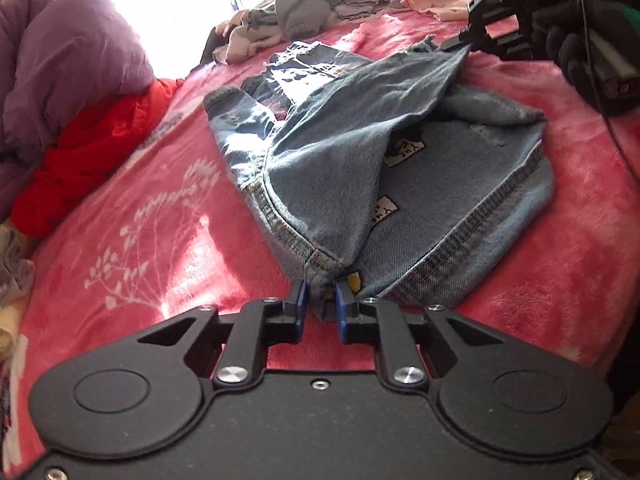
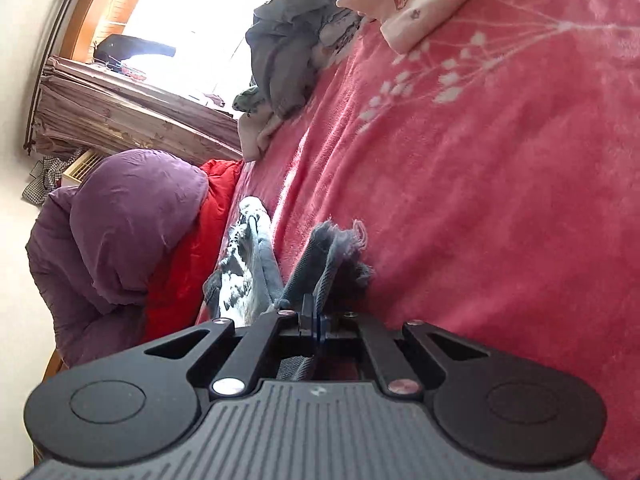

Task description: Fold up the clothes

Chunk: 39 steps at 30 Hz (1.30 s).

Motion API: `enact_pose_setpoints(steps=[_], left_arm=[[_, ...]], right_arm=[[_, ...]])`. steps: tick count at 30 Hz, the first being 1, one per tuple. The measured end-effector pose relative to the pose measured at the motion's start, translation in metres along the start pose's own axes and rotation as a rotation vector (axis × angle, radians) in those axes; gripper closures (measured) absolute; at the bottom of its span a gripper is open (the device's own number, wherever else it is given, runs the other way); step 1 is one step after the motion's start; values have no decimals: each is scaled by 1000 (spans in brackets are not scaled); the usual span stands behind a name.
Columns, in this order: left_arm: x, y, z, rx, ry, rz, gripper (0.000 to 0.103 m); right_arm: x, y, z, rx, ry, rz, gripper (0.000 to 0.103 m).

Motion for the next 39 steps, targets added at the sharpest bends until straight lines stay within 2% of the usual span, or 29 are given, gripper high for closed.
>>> enact_pose_setpoints(steps=[3, 5, 9, 13, 16, 17, 19, 20, 23, 24, 27, 28, 30, 32, 33, 36, 39], left_arm=[[-17, -12, -23, 42, 17, -39, 90], [-31, -25, -31, 98, 8, -129, 90], [-50, -54, -8, 133, -31, -253, 90], [-66, -81, 31, 124, 37, -382, 90], [-72, -88, 52, 131, 77, -461, 90], [-71, -85, 63, 102, 96, -466, 90], [-57, -70, 89, -18, 137, -379, 90], [-53, -66, 89, 2, 139, -335, 90], [-62, -65, 76, 4, 186, -363, 88], [-67, -65, 71, 30, 185, -385, 88], [-81, -74, 65, 119, 110, -443, 88], [-85, -78, 67, 144, 106, -460, 88], [-86, -80, 80, 133, 141, -477, 88], [-71, -72, 99, 37, 152, -395, 84], [-66, -71, 100, 41, 138, -347, 83], [-75, -81, 93, 57, 136, -380, 82], [-86, -87, 90, 148, 76, -415, 82]], right_arm=[[1, 3, -3, -1, -11, 15, 99], [4, 4, -2, -11, -20, 36, 99], [5, 3, -3, -16, -32, 48, 99], [3, 3, -5, -15, -34, 42, 99], [4, 3, -4, -24, -26, 24, 99], [4, 2, -4, -26, -26, 20, 99], [5, 1, -3, -34, -29, 19, 99], [6, 1, -2, -42, -31, 18, 99], [7, 3, 1, -62, -21, 15, 99], [7, 4, 2, -66, -22, 16, 99], [8, 4, 3, -70, -24, 17, 99], [8, 5, 3, -72, -25, 16, 99], [10, 4, 3, -70, -26, 23, 99], [10, 3, 3, -65, -31, 31, 99], [11, 2, 2, -60, -37, 35, 99], [8, 2, 1, -57, -43, 24, 99], [7, 2, 1, -64, -43, 18, 99]])
Point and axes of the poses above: each gripper's, at about its wrist camera, not at the fingertips, and z roughly the way its jaws point, x to its right, y to its underside, the point moved 5 cm from there along z, roughly the way its jaws point, and after that the axes turned 2 degrees about -z, right-handed, at the moved point
